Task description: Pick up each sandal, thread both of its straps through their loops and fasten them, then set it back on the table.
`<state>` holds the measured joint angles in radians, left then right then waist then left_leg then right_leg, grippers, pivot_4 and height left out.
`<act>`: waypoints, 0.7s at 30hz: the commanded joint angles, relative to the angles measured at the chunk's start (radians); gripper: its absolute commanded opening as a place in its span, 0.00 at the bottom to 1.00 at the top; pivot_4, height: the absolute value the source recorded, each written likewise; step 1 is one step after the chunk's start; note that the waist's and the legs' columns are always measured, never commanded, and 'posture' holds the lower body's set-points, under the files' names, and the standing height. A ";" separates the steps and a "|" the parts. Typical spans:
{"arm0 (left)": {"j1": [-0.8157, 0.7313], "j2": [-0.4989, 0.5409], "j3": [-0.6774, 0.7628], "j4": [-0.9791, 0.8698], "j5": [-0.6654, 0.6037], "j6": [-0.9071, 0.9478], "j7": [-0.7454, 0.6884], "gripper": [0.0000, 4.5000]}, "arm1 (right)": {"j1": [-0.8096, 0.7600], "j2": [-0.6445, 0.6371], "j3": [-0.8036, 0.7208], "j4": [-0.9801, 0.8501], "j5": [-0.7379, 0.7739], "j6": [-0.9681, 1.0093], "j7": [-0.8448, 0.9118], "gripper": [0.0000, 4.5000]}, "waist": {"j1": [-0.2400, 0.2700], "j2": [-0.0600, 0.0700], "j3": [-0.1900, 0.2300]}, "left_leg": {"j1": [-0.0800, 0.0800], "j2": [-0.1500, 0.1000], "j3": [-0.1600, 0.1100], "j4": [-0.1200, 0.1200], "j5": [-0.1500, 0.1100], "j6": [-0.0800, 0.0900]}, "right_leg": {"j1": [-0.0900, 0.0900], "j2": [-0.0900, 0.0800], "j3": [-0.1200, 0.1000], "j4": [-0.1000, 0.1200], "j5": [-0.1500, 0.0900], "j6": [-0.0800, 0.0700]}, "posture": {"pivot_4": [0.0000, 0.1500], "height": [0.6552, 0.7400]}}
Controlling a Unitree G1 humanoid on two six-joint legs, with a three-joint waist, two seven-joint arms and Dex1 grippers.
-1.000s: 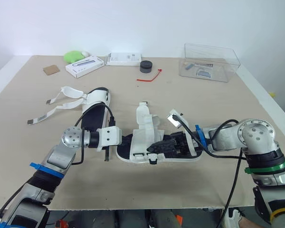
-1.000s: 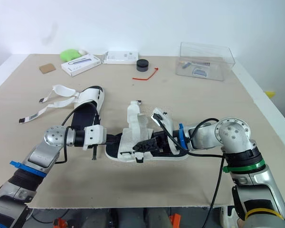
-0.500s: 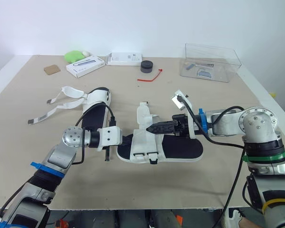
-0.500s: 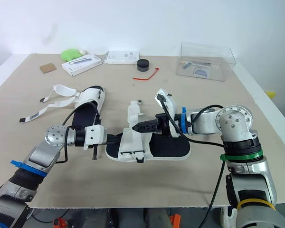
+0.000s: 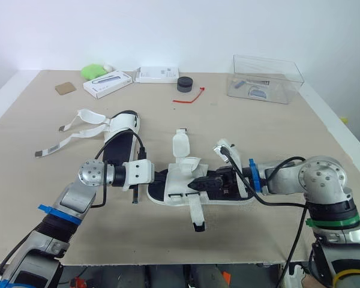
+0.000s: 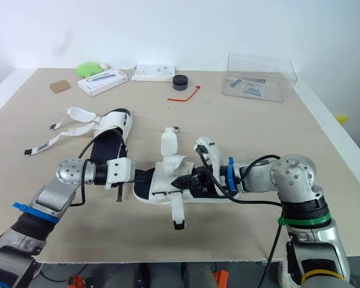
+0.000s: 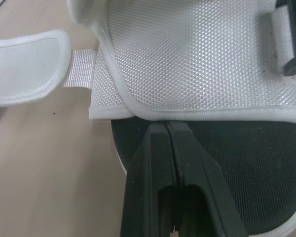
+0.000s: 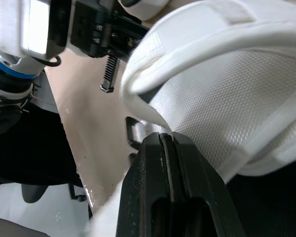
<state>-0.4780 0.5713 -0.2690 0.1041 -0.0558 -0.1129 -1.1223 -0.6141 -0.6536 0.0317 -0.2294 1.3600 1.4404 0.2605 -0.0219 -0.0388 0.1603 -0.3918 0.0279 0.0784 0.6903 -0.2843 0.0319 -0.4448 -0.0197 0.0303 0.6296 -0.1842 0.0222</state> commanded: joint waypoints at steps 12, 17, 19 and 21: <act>0.010 0.000 -0.033 -0.007 0.014 -0.002 -0.020 0.00 | -0.015 -0.168 -0.144 -0.052 0.129 0.030 0.223 0.99 | 0.001 0.001 0.000 | 0.000 -0.002 0.000 0.000 0.000 0.000 | 0.000 0.000 -0.001 0.000 -0.001 0.001 | 1.00 1.00; 0.011 0.001 -0.034 -0.008 0.012 0.000 -0.022 0.00 | 0.082 -0.255 -0.125 -0.138 0.197 0.056 0.287 0.99 | 0.001 0.000 0.000 | 0.000 -0.002 -0.002 0.000 -0.001 0.001 | 0.001 -0.002 -0.001 0.000 -0.002 0.001 | 1.00 1.00; 0.008 0.001 -0.034 -0.006 0.012 0.000 -0.023 0.00 | 0.138 -0.246 -0.105 -0.181 0.174 0.036 0.262 0.99 | 0.001 0.001 0.000 | 0.000 -0.002 -0.002 0.000 -0.001 0.001 | 0.001 -0.003 -0.001 0.000 -0.002 0.001 | 1.00 1.00; 0.004 0.000 -0.034 -0.002 0.012 0.000 -0.024 0.00 | 0.175 -0.234 -0.088 -0.198 0.149 0.019 0.233 0.99 | 0.001 0.001 -0.001 | 0.000 -0.002 -0.002 0.000 -0.001 0.001 | 0.002 -0.003 -0.001 0.000 -0.002 0.001 | 1.00 1.00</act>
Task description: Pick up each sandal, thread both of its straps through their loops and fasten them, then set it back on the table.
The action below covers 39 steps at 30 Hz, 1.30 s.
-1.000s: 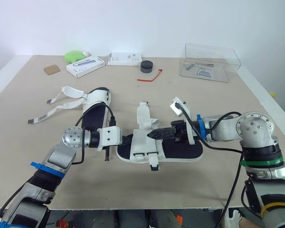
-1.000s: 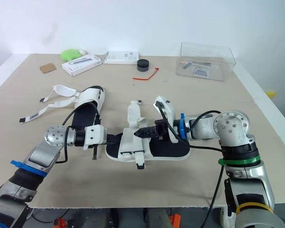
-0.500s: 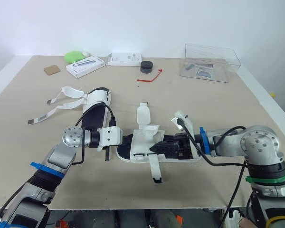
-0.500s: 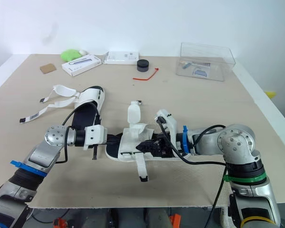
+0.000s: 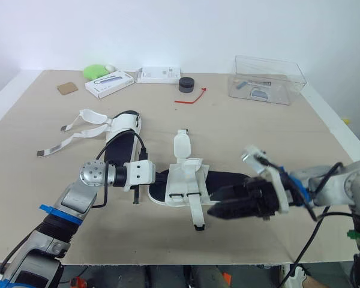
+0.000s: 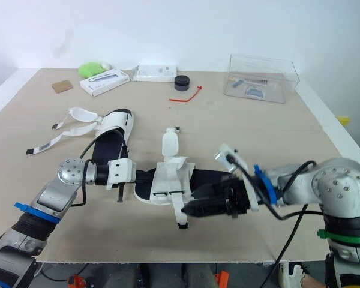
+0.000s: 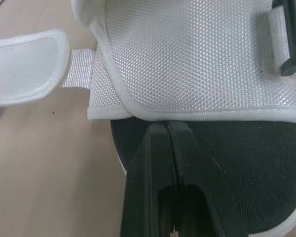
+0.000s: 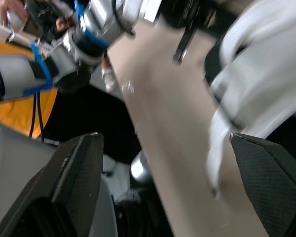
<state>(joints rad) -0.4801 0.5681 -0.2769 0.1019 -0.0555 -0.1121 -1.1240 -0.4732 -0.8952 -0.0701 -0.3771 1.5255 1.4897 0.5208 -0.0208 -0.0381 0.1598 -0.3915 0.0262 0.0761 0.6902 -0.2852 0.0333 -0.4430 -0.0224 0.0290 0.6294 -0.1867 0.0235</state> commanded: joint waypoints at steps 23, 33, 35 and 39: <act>-0.010 0.003 -0.021 0.019 0.016 -0.001 -0.032 0.00 | 0.044 0.157 0.083 -0.013 -0.063 -0.047 -0.220 0.02 | 0.000 0.000 0.000 | 0.000 -0.001 0.001 0.002 0.000 0.000 | 0.000 0.002 0.000 0.000 0.000 0.001 | 1.00 1.00; -0.020 0.000 -0.026 0.034 0.019 -0.013 -0.043 0.00 | 0.077 0.068 0.109 -0.073 -0.003 -0.003 -0.154 0.02 | 0.000 0.000 0.000 | 0.000 -0.001 0.001 0.002 0.000 0.000 | 0.000 0.002 0.000 0.000 0.000 0.001 | 1.00 1.00; -0.019 0.000 -0.028 0.035 0.020 -0.017 -0.044 0.00 | 0.088 0.043 0.114 -0.086 0.049 0.003 -0.119 0.02 | 0.000 0.000 0.000 | 0.000 -0.001 0.001 0.002 0.000 0.000 | 0.000 0.002 0.000 0.000 0.000 0.001 | 1.00 1.00; -0.020 -0.002 -0.031 0.037 0.024 -0.021 -0.044 0.00 | 0.108 0.004 0.115 -0.101 0.111 -0.018 -0.101 0.02 | 0.000 0.000 0.000 | 0.000 -0.001 0.001 0.002 0.000 0.000 | 0.000 0.002 0.000 0.000 0.000 0.001 | 1.00 1.00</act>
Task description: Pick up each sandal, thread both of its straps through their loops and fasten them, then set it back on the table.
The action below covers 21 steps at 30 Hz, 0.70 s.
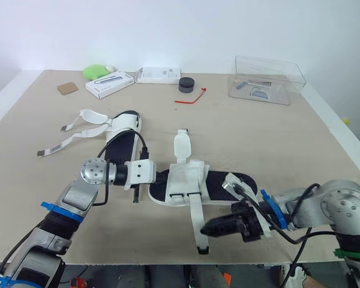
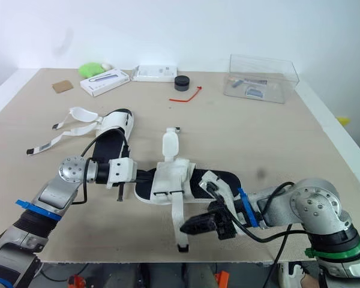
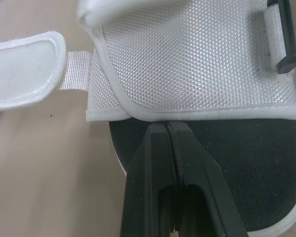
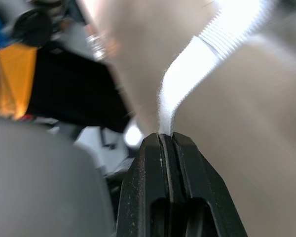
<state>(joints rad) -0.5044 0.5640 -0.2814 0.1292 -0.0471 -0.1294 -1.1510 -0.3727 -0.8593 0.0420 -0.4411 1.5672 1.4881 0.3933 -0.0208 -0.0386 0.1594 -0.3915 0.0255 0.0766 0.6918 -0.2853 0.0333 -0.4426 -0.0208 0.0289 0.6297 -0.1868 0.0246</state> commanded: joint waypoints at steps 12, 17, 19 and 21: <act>0.000 -0.007 -0.035 0.020 0.021 -0.015 -0.010 0.00 | 0.030 -0.098 0.003 -0.074 0.092 -0.080 0.071 0.18 | 0.000 0.000 0.000 | 0.000 -0.001 0.000 0.000 0.000 0.000 | 0.000 -0.001 0.000 0.000 -0.001 0.001 | 1.00 1.00; -0.002 -0.015 -0.040 0.029 0.024 -0.022 -0.009 0.00 | -0.011 -0.169 0.010 -0.185 -0.165 -0.153 0.228 0.65 | 0.001 0.001 -0.001 | 0.000 -0.002 0.000 0.001 0.000 0.000 | 0.000 -0.001 0.000 0.000 0.000 0.001 | 1.00 1.00; -0.004 -0.018 -0.040 0.035 0.025 -0.025 -0.008 0.00 | -0.016 -0.225 0.042 -0.239 -0.346 -0.270 0.329 0.90 | 0.001 0.001 -0.001 | 0.000 -0.002 0.000 0.001 0.000 0.000 | 0.000 -0.001 -0.001 0.000 -0.001 0.003 | 1.00 1.00; -0.007 -0.022 -0.041 0.040 0.026 -0.027 -0.008 0.00 | -0.005 -0.277 0.085 -0.274 -0.555 -0.457 0.446 0.98 | 0.001 0.002 -0.001 | 0.000 -0.002 0.000 0.002 0.000 0.000 | 0.000 -0.002 -0.001 0.000 -0.004 0.008 | 1.00 1.00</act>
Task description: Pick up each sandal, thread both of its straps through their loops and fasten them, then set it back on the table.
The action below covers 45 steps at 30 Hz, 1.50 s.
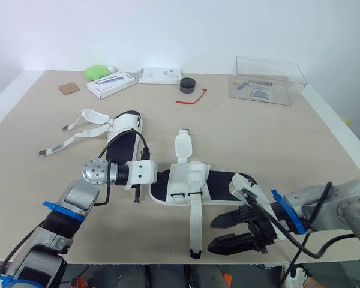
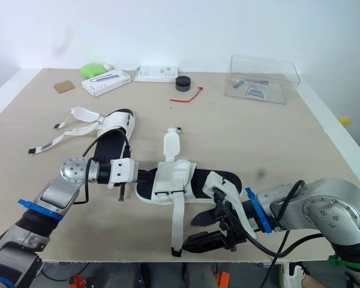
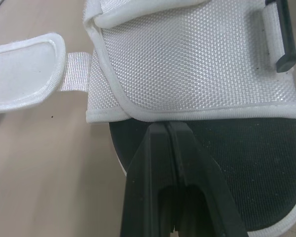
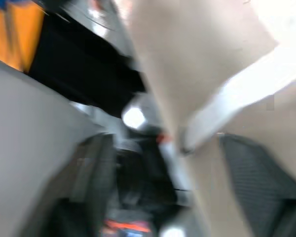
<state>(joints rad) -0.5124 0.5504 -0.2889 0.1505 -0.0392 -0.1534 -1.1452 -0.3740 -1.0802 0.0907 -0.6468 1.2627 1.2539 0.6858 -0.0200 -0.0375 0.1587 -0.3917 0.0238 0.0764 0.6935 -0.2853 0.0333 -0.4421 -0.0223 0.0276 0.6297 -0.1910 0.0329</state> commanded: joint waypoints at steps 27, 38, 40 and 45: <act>0.014 0.012 -0.010 0.011 0.017 0.009 -0.005 0.00 | -0.051 0.277 0.243 0.457 -1.316 -2.050 0.405 0.98 | 0.003 0.001 -0.001 | 0.006 -0.002 0.003 0.003 0.000 -0.001 | 0.002 0.000 0.002 0.005 0.003 -0.008 | 1.00 1.00; 0.005 0.006 -0.015 0.020 0.018 0.007 -0.008 0.00 | -0.057 0.280 0.278 0.431 -1.184 -1.926 0.461 0.98 | 0.003 0.001 -0.001 | 0.006 -0.002 0.003 0.003 0.000 -0.001 | 0.002 0.000 0.002 0.007 0.003 -0.009 | 1.00 1.00; 0.002 0.005 -0.016 0.026 0.018 0.005 -0.008 0.00 | -0.057 0.280 0.283 0.433 -1.176 -1.910 0.473 0.98 | 0.003 0.001 -0.001 | 0.006 -0.002 0.003 0.003 0.000 -0.001 | 0.002 0.000 0.003 0.007 0.003 -0.009 | 1.00 1.00; -0.003 0.004 -0.014 0.031 0.017 0.006 -0.009 0.00 | -0.055 0.261 0.320 0.476 -1.227 -1.985 0.519 0.59 | 0.003 0.001 -0.001 | 0.006 -0.002 0.003 0.003 0.000 -0.001 | 0.002 0.000 0.002 0.007 0.003 -0.009 | 1.00 1.00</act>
<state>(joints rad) -0.5163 0.5489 -0.2858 0.1699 -0.0375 -0.1516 -1.1428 -0.4127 -0.8126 0.4132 -0.1640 0.0336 -0.7032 1.1967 -0.0174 -0.0368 0.1580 -0.3853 0.0215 0.0798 0.6963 -0.2848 0.0326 -0.4400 -0.0227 0.0301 0.6363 -0.1877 0.0244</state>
